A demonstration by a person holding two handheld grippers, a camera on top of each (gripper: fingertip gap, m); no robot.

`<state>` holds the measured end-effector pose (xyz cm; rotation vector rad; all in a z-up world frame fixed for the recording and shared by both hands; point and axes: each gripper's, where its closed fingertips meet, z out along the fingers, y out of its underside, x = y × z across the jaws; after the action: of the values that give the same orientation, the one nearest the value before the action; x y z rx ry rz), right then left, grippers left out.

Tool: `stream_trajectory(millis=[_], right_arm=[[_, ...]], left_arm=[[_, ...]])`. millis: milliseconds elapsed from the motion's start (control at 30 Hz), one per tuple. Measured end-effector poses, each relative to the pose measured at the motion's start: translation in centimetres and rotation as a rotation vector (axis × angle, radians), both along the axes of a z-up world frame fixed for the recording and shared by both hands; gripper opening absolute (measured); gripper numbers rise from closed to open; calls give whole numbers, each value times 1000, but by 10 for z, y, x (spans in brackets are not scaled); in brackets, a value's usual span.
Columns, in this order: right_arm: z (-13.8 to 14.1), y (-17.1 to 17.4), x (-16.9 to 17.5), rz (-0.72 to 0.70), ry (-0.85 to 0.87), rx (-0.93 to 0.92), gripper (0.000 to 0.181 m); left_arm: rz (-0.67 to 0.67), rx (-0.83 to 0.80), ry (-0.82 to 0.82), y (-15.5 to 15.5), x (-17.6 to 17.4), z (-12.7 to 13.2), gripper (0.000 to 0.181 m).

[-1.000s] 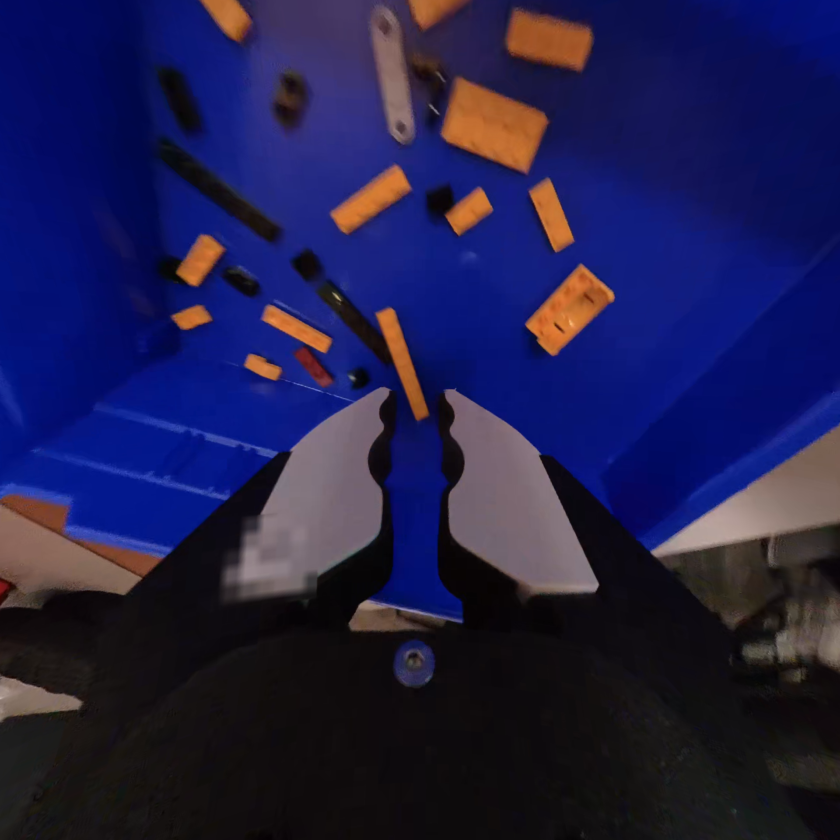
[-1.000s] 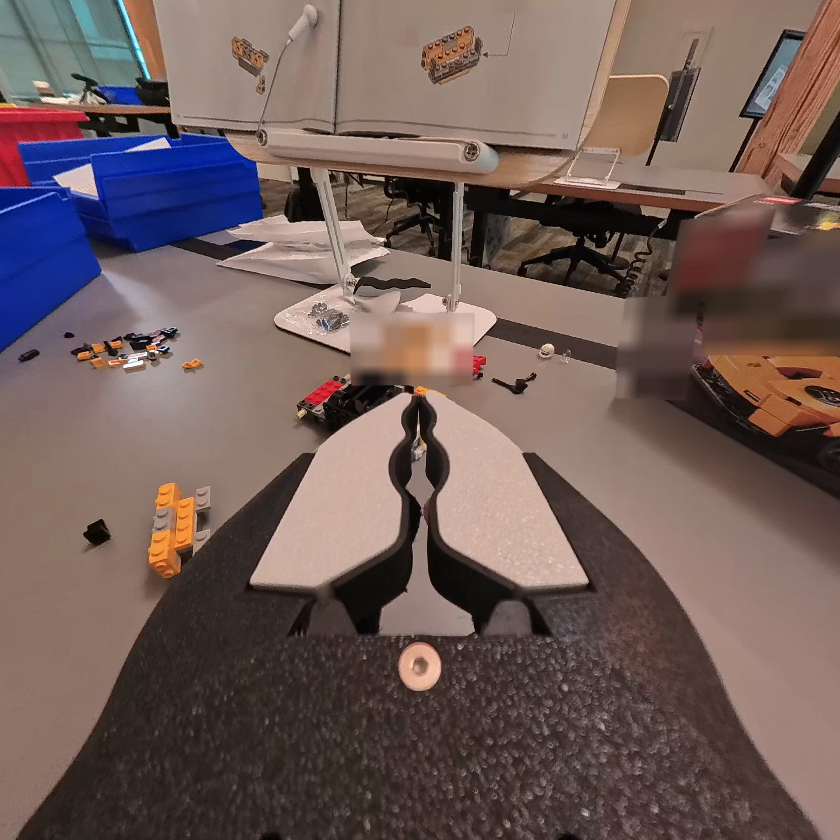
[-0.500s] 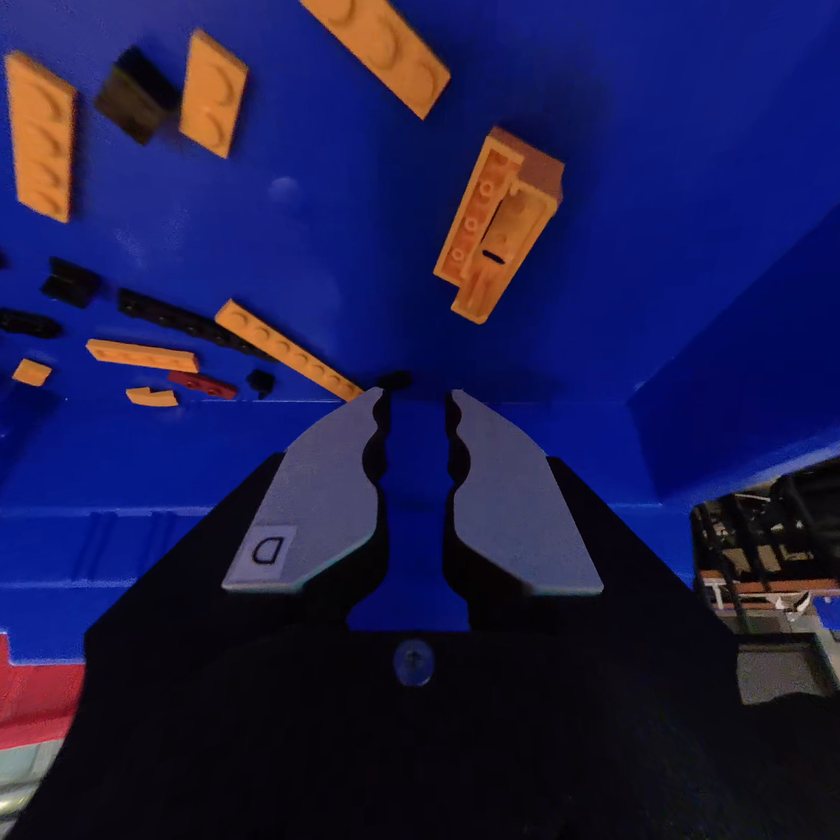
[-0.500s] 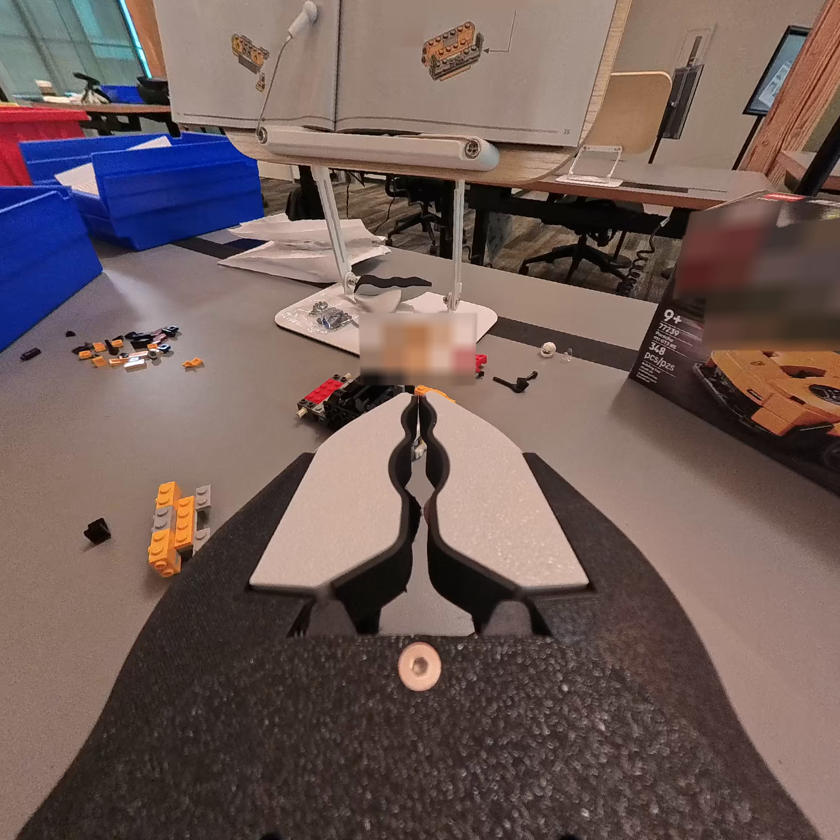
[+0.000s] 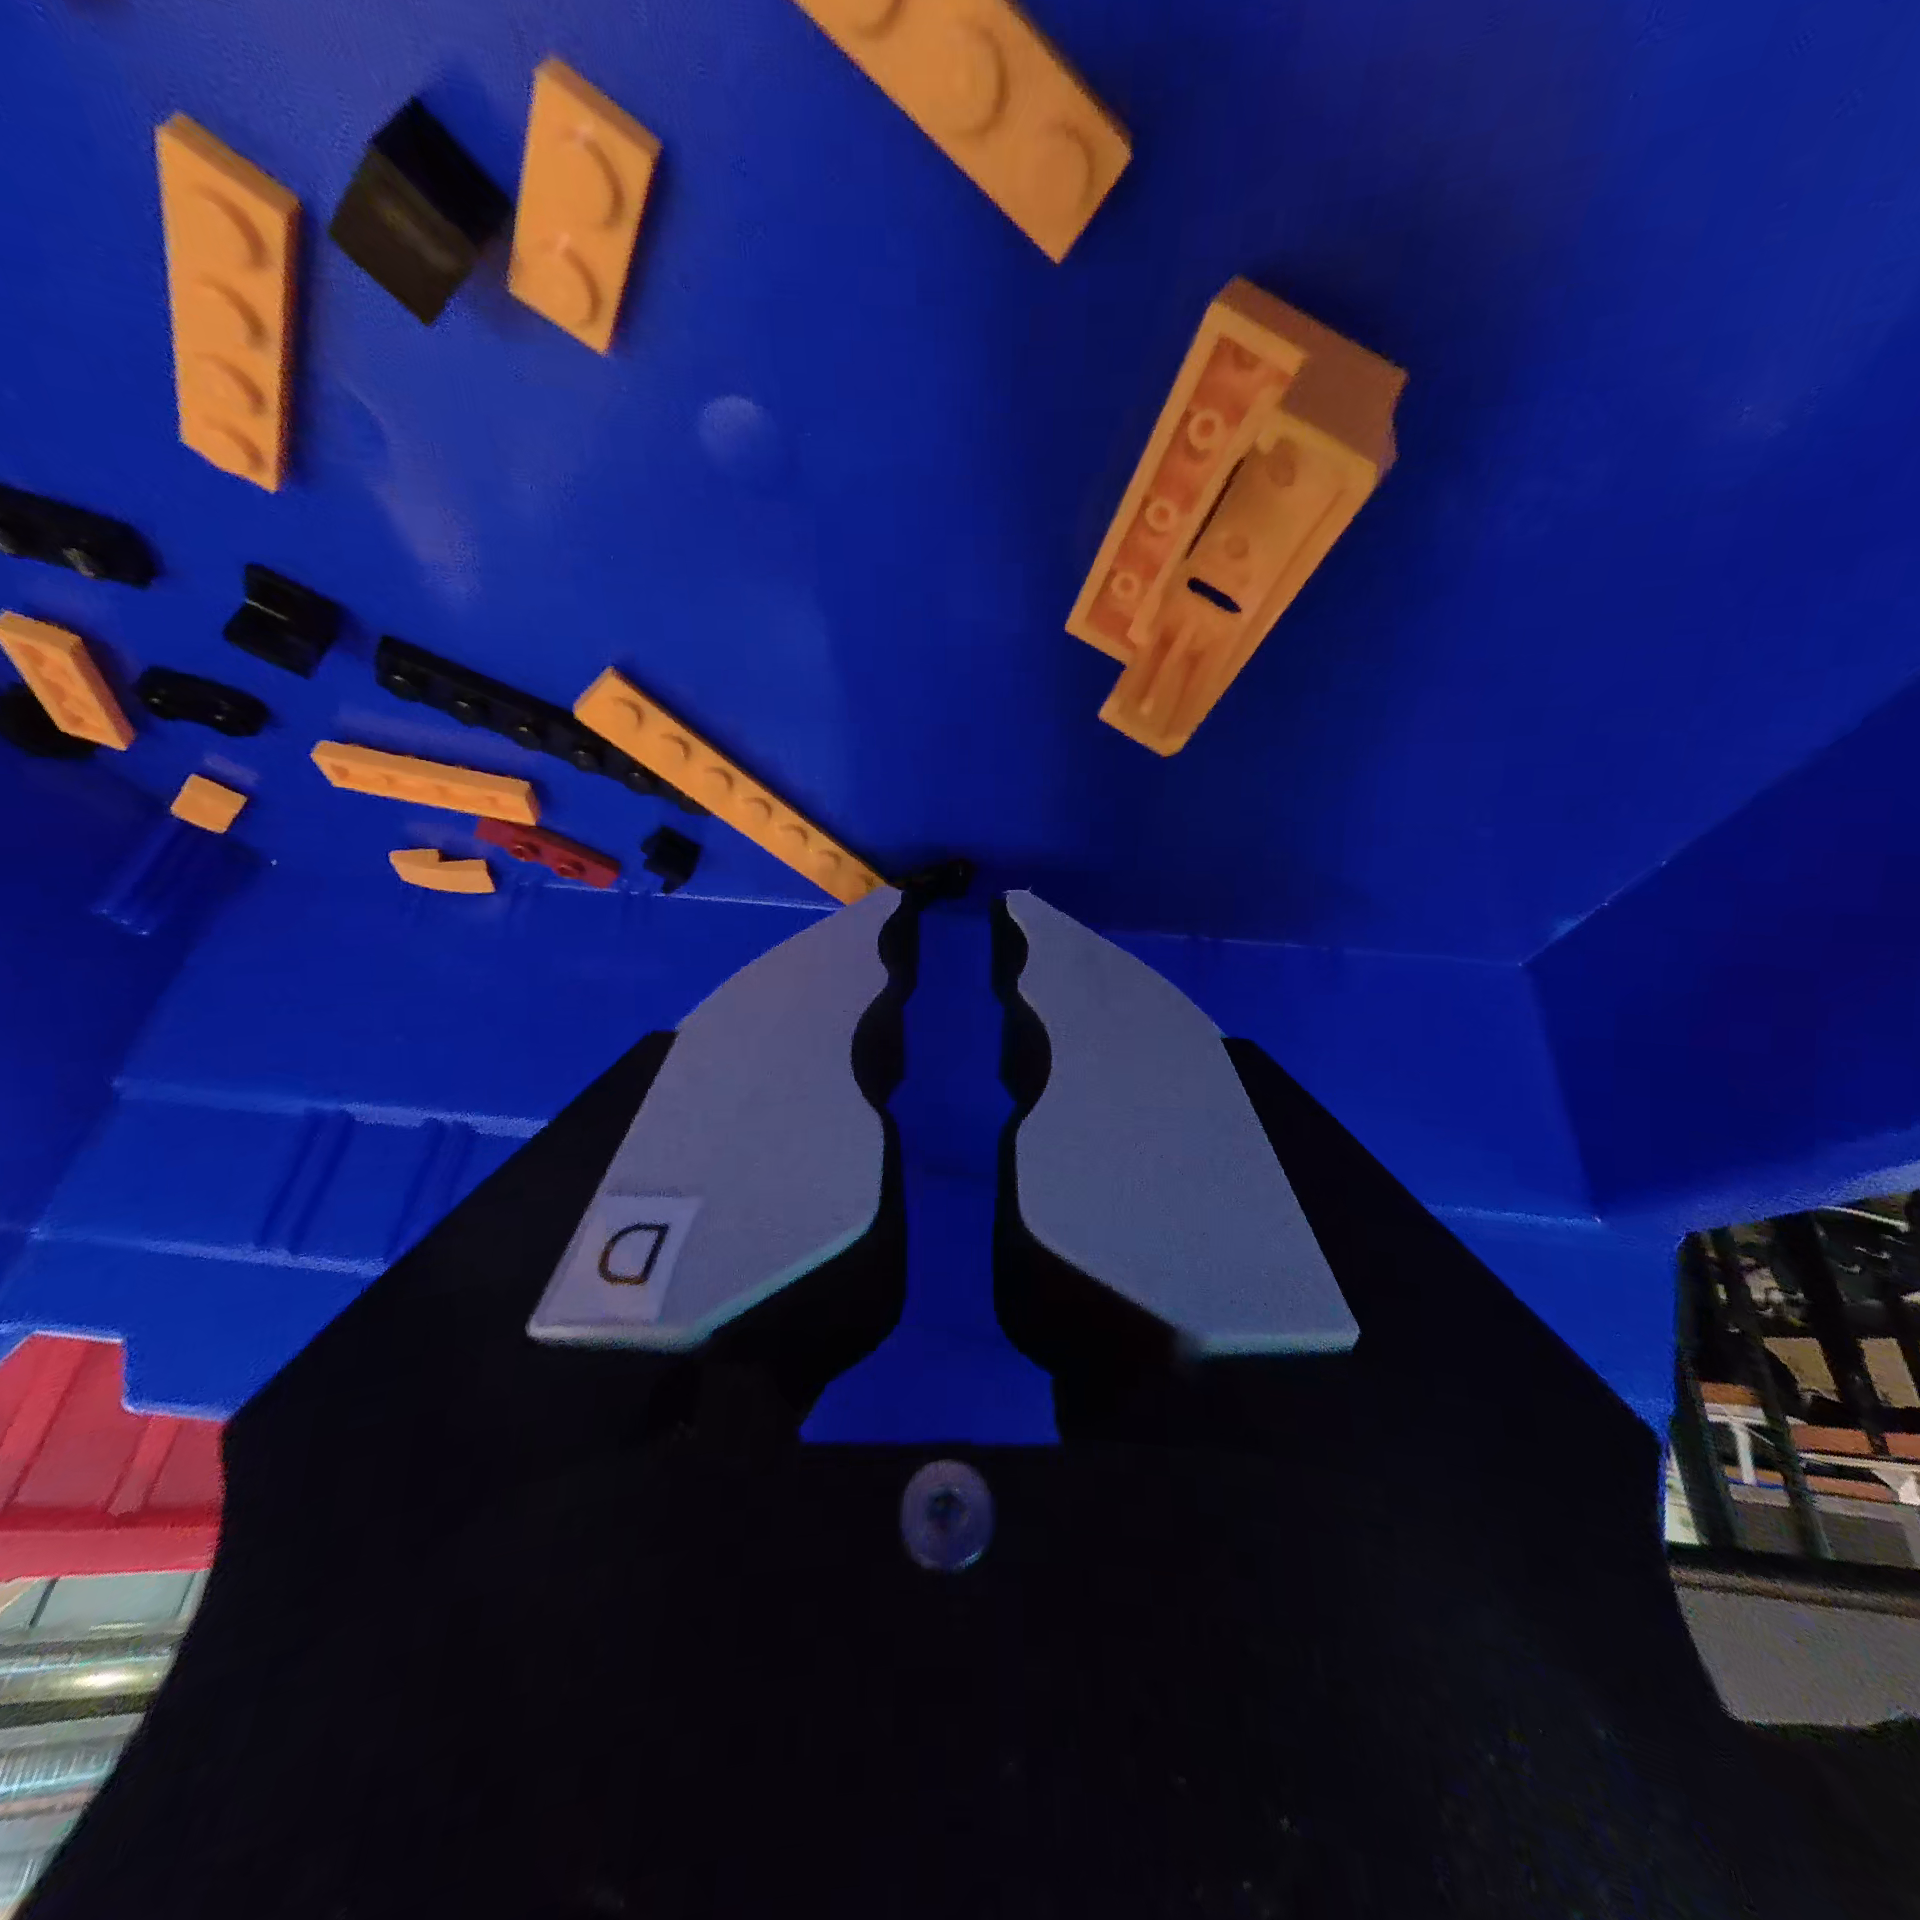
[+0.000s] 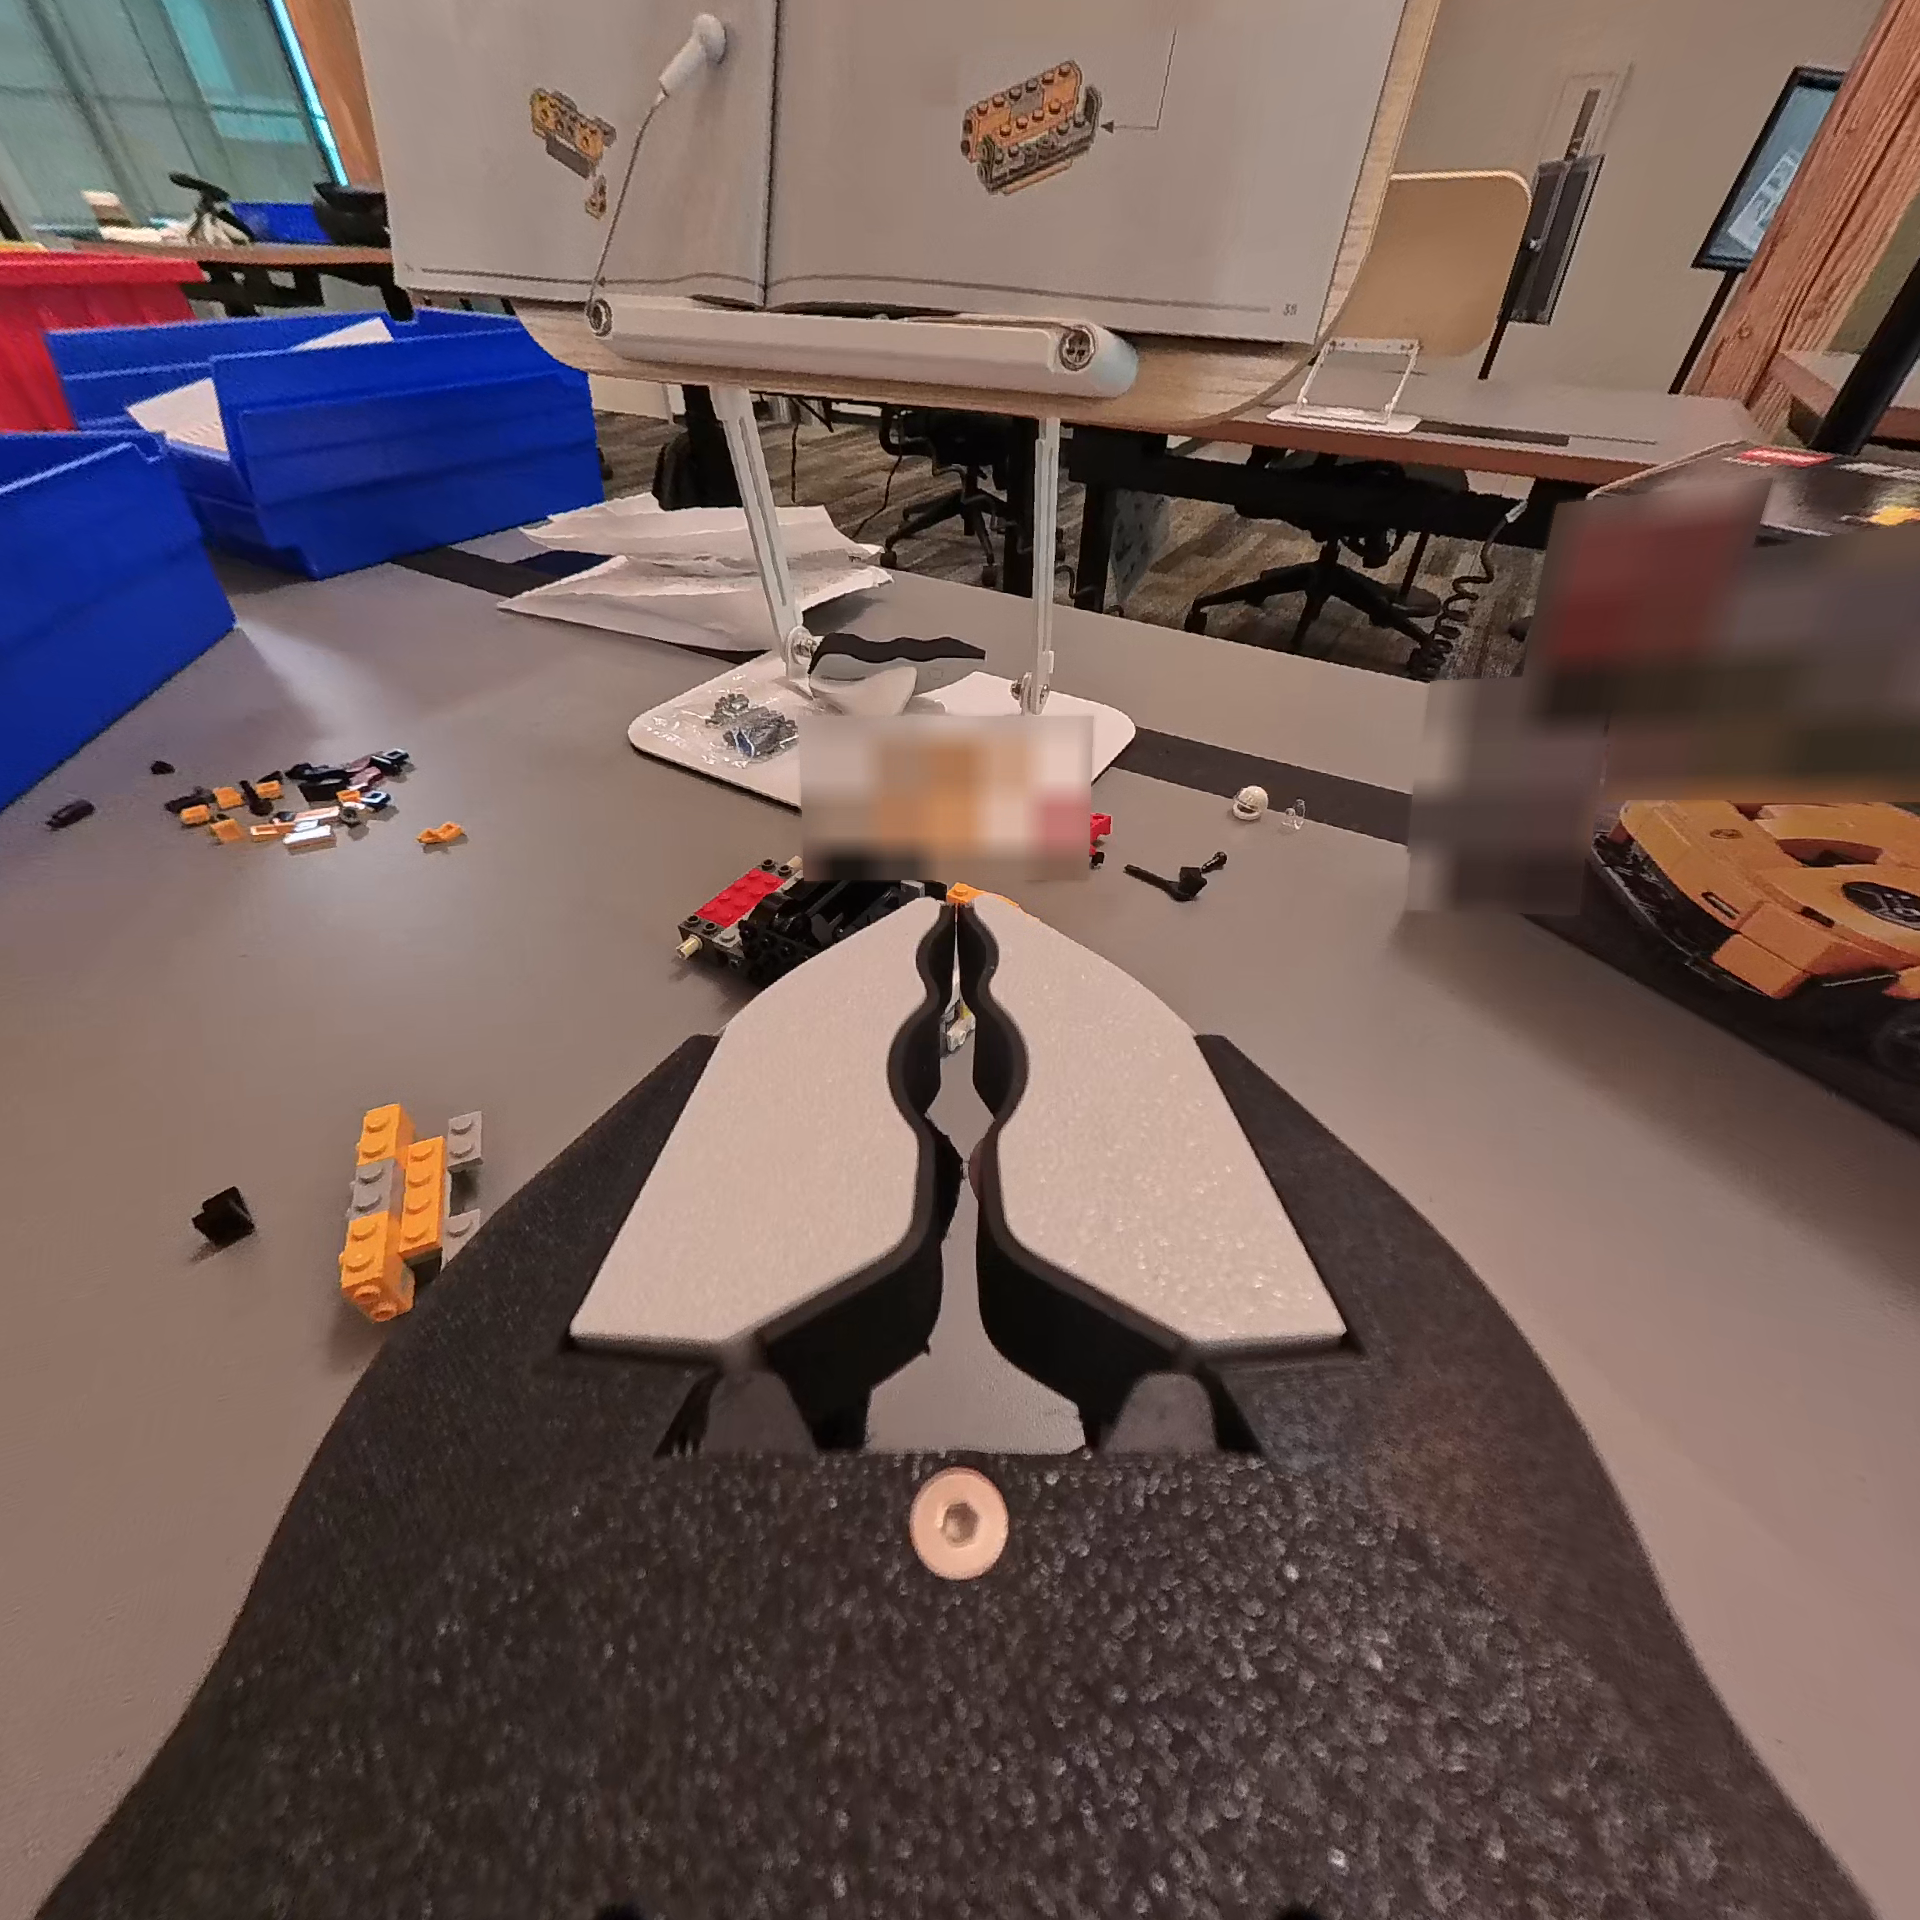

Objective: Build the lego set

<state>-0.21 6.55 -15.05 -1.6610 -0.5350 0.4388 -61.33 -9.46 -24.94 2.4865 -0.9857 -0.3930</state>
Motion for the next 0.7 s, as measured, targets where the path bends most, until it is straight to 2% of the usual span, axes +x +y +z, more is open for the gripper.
stream_trajectory(millis=[367,567,700], right_arm=[[-2,0,0,0,-5,-4,0],[-2,1,-1,0,-7,-5,0],[-3,1,-1,1,-9,-5,0]], left_arm=[[-71,9,14,4,-6,-4,19],[-84,15,-21,5,-6,-4,8],[-74,74,-85,11,-5,8,7]])
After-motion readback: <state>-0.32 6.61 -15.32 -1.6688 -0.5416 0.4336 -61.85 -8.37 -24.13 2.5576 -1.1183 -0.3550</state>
